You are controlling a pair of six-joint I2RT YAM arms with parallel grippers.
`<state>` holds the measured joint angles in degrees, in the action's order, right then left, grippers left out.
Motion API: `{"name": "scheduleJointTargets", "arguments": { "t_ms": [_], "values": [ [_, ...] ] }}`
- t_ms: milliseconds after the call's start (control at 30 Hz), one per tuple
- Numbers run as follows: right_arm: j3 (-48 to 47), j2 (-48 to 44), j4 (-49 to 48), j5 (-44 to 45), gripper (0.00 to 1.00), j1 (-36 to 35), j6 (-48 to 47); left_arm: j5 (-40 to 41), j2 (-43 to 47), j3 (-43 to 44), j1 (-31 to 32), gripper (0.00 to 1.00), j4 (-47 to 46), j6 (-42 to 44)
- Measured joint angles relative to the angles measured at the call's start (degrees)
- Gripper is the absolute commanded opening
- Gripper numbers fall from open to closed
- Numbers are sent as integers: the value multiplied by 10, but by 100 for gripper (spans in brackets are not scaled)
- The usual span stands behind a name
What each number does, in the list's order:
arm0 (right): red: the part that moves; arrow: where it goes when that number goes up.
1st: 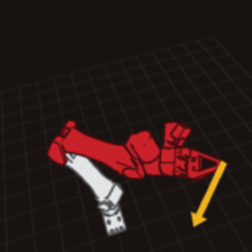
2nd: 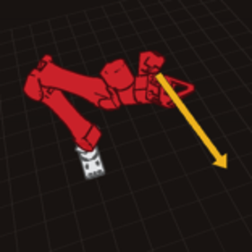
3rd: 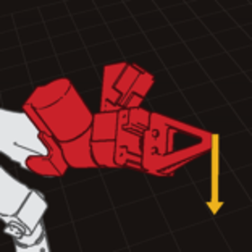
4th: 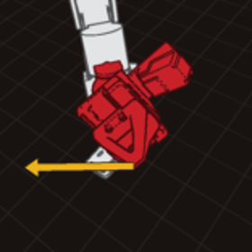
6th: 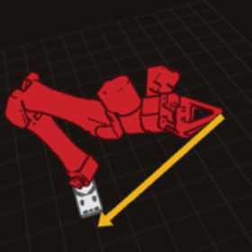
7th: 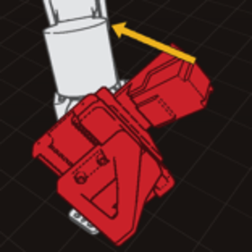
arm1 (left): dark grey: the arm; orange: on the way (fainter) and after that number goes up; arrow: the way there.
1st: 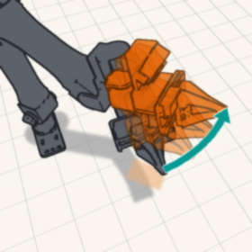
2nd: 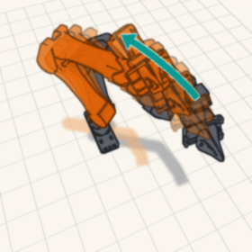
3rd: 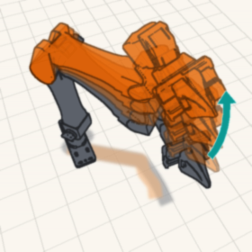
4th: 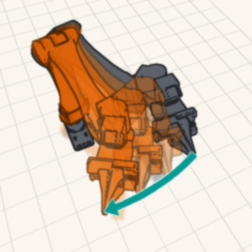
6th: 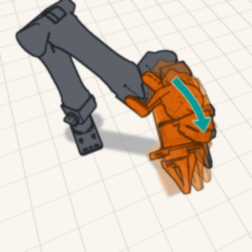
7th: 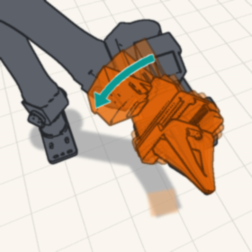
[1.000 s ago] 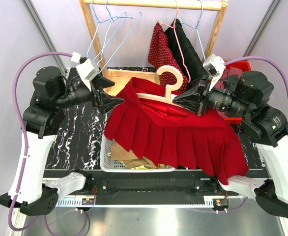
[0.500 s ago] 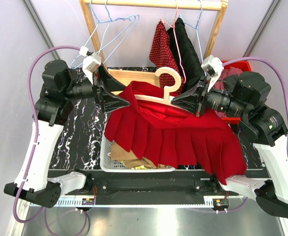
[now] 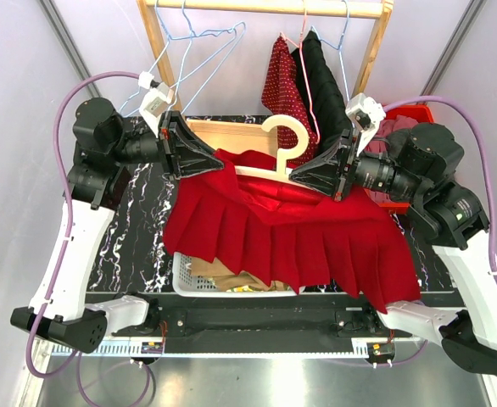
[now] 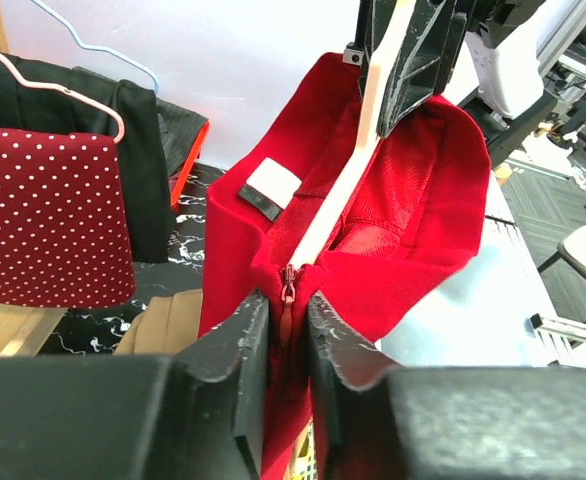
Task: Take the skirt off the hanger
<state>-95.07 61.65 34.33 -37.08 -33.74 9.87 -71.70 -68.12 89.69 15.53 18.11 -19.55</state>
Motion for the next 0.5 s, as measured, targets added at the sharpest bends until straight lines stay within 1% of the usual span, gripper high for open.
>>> {"name": "scheduleJointTargets", "arguments": {
  "t_ms": [33,133,267,367,500],
  "values": [
    [1,0,-2,-1,0,0,2,-1,0,-1,0,17,-2,-2],
    [3,1,-6,-6,0,0,7,-2,0,0,0,17,-9,-7],
    [17,2,-26,-16,0,0,15,-2,-10,26,0,23,-9,-15],
    [35,7,-43,-17,0,-1,18,-3,-26,78,0,30,-3,-21],
    [43,28,-59,-9,0,-32,17,-2,-43,153,0,32,-3,-34]
  ]
}}
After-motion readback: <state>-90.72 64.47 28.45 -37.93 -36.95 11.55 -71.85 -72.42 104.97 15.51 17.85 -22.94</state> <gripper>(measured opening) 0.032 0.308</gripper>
